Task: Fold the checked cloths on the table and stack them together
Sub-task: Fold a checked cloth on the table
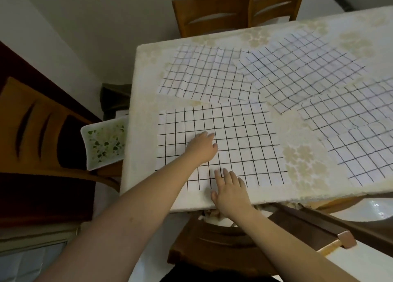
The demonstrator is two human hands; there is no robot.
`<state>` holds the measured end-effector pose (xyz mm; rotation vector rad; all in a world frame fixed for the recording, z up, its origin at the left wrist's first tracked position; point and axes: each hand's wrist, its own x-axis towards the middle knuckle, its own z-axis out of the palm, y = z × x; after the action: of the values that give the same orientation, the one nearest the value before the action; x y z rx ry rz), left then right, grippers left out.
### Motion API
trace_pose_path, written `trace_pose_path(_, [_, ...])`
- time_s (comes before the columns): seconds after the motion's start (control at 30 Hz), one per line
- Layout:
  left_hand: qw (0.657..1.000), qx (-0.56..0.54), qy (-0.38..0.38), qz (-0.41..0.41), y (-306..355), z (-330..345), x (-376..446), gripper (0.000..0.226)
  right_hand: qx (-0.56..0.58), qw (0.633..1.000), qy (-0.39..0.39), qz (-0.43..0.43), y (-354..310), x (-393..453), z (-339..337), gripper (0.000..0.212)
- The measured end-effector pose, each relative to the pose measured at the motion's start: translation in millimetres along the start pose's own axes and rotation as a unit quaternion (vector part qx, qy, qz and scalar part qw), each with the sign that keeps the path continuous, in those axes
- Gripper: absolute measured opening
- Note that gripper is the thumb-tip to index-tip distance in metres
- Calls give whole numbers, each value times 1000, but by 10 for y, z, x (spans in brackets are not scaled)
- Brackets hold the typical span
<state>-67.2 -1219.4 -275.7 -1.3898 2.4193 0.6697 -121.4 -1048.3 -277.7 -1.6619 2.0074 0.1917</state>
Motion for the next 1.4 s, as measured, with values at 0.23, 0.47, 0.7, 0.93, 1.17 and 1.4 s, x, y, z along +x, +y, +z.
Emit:
trace_pose_path(0.23, [1000,8,-1,-4,-75,141,489,57,23,998,-8,53,-108,96,239,60])
trace_pose_path(0.47, [999,-11,-14,-34,-20,310,540,58,23,996,-24,77,-191,109,308,68])
trace_pose_path(0.7, [998,-46,-19,-49,19,301,519,64,10,995,-12,93,-209,84,402,82])
trace_pose_path(0.93, [993,-101,-11,-64,74,218,488,66,27,995,42,88,-251,57,447,63])
trace_pose_path(1.17, [941,-336,-7,-32,327,-271,197,63,11,985,134,110,-203,-127,186,65])
trace_pose_path(1.4, [774,-633,-9,-6,657,-1092,-191,53,5,959,266,93,-274,-485,-409,63])
